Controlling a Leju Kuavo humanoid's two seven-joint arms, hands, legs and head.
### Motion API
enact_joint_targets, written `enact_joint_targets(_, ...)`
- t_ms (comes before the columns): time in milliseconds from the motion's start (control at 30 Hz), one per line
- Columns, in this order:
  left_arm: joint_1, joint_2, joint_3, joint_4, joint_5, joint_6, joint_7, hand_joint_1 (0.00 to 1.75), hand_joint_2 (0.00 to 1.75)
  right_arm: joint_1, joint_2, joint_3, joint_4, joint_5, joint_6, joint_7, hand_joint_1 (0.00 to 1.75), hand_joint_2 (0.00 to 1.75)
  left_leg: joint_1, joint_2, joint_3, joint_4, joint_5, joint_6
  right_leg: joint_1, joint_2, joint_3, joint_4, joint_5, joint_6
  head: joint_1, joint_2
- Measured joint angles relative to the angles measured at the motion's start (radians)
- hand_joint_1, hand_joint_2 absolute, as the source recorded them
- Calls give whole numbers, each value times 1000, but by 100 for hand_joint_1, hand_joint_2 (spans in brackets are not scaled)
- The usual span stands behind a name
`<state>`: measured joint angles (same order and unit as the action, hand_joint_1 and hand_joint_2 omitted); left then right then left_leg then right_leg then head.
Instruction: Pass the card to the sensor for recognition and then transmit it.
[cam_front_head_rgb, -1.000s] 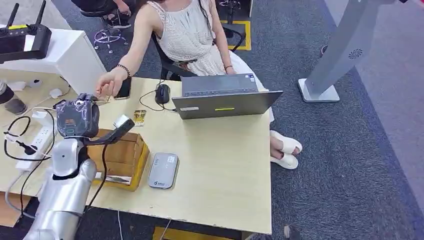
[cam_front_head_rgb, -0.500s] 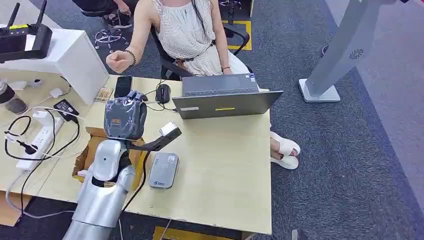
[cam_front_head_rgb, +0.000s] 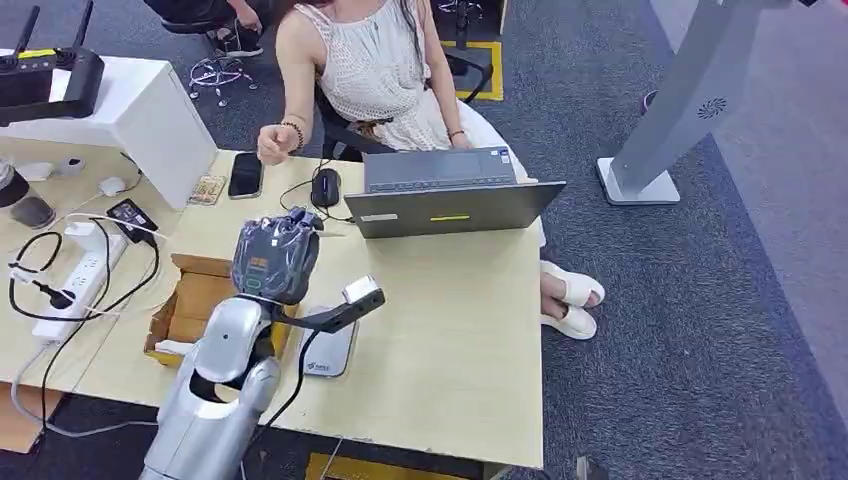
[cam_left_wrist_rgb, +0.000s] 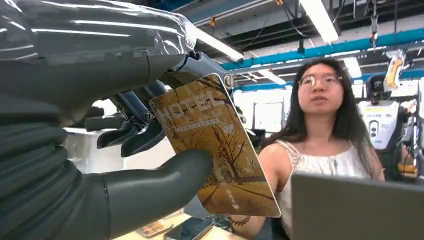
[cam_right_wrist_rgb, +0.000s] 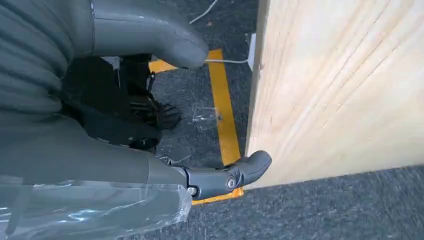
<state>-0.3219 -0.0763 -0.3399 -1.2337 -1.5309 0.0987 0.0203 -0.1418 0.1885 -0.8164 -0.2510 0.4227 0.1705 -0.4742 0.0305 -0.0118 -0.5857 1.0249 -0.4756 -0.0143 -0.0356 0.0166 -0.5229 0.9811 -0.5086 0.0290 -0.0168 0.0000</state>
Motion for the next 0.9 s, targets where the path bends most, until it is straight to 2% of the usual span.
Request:
enact_joint_targets(133,15,17,-10,-11,-5,-51,58,175,175,-1,3,0,0,-14,0,1,0,175,0,0,0,0,0,0,0,0,0,0,0,0,0,0)
enact_joint_targets(300,39,35,-38,-35,-6,-80,115,175,175,0,6,0,0,-32,-4,-6,0,175,0,0,0,0,0,0,0,0,0,0,0,0,0,0)
enact_joint_targets(667,80,59,-58,-59,-5,-112,97,175,175,-1,6,0,-3,-37,-10,-8,0,175,0,0,0,0,0,0,0,0,0,0,0,0,0,0)
enact_joint_targets(900,94,67,-78,-58,-5,-156,88,175,175,-1,6,0,-3,-41,-10,-7,0,175,0,0,0,0,0,0,0,0,0,0,0,0,0,0)
